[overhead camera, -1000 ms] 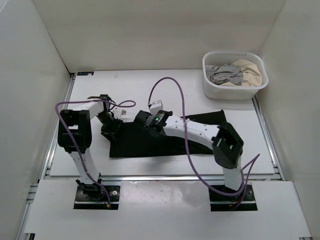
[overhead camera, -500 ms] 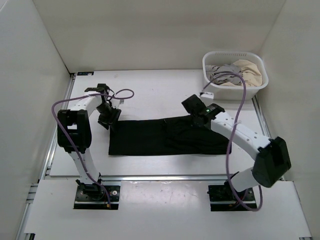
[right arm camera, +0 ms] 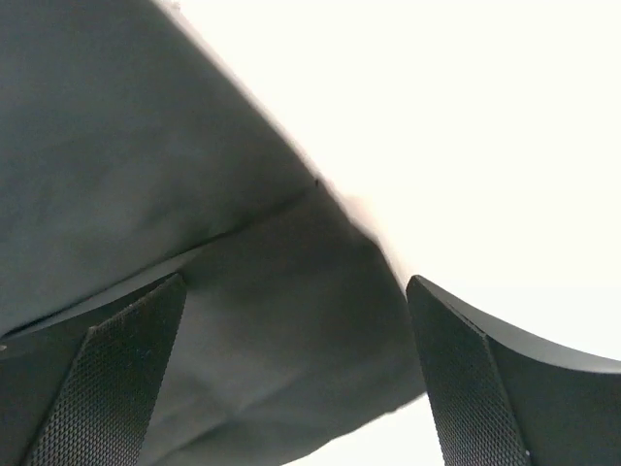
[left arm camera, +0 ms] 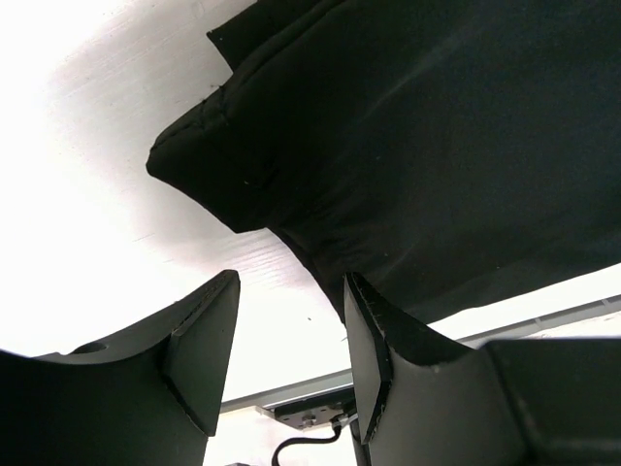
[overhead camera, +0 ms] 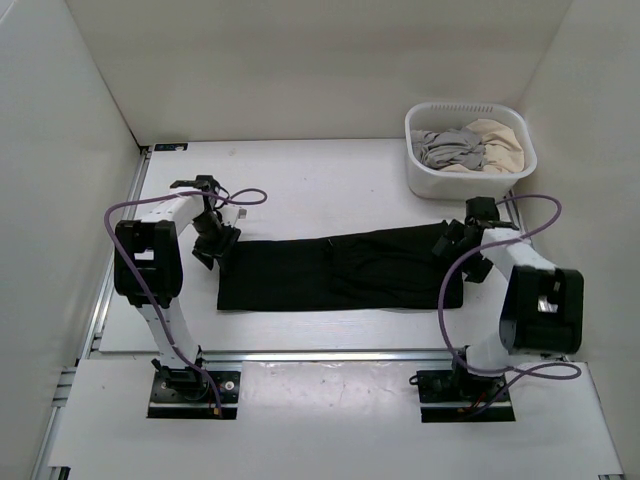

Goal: Fold and stack the trousers
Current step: Fold the trousers

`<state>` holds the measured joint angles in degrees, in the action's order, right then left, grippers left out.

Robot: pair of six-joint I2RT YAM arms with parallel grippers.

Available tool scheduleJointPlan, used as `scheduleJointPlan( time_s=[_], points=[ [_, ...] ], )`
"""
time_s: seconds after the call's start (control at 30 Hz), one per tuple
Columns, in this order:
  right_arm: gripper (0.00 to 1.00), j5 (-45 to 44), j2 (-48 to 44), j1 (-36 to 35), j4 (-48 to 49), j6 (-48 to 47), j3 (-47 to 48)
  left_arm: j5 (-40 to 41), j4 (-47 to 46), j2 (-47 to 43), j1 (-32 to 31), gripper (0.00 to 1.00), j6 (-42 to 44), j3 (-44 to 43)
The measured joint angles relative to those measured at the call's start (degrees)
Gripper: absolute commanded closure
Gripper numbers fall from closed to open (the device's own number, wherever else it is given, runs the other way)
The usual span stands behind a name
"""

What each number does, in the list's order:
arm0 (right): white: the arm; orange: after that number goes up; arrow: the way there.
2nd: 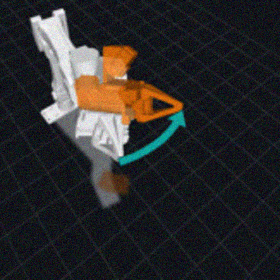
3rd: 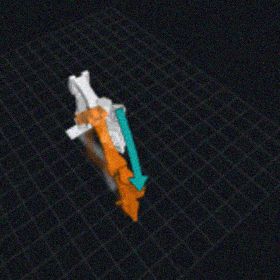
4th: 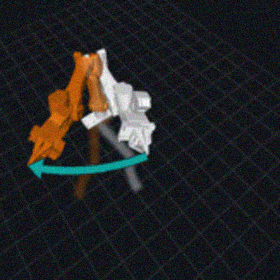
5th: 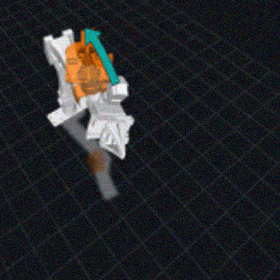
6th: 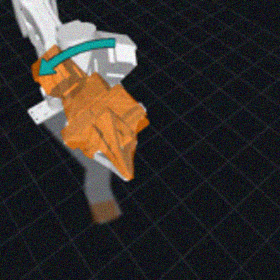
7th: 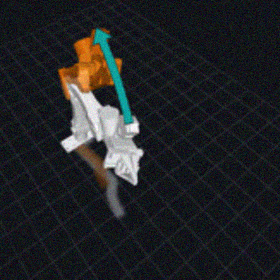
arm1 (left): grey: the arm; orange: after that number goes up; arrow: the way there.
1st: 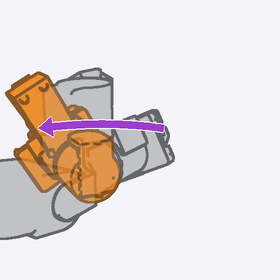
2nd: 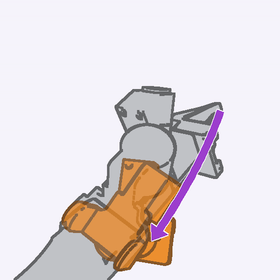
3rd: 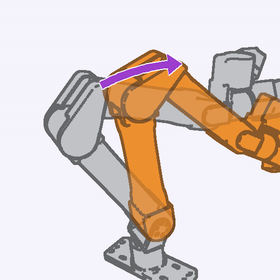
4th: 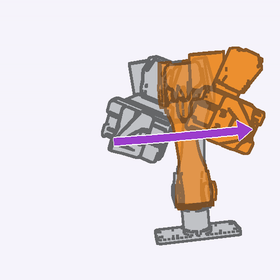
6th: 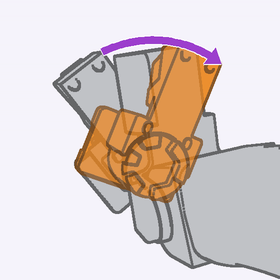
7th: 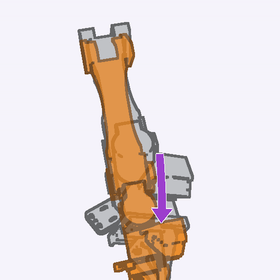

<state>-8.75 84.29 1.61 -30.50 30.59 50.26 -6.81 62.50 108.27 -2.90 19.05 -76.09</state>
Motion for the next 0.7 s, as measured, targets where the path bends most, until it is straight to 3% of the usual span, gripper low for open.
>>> scheduleJointPlan(
  time_s=[0.07, 0.17, 0.3, 0.33, 0.4, 0.7],
  points=[
    [0.01, 2.69, 4.37, 1.55, 1.73, -1.75, 0.02, 0.09, 0.0, 0.0, 0.0, 0.41, -0.11, 0.0],
    [0.14, 5.81, 8.52, 3.13, 3.85, -4.17, 2.4, 0.35, -0.17, 0.0, 0.0, 0.41, -0.15, 0.11],
    [0.6, 10.34, 11.15, 5.68, 5.68, -5.88, 4.37, 0.46, -0.15, 0.0, 0.0, 0.41, -0.28, 0.59],
    [0.85, 11.5, 11.47, 6.34, 6.56, -6.12, 4.33, 0.46, -0.15, 0.0, 0.0, 0.41, -0.31, 0.61],
    [0.98, 14.12, 12.17, 7.63, 8.63, -6.21, 3.54, 0.46, -0.17, 0.0, 0.0, 0.41, -0.33, 0.7],
    [1.0, 16.35, 10.91, 10.27, 6.38, -7.41, 2.8, -1.42, -0.57, 0.11, 0.15, 0.41, -0.09, 1.49]
  ],
)
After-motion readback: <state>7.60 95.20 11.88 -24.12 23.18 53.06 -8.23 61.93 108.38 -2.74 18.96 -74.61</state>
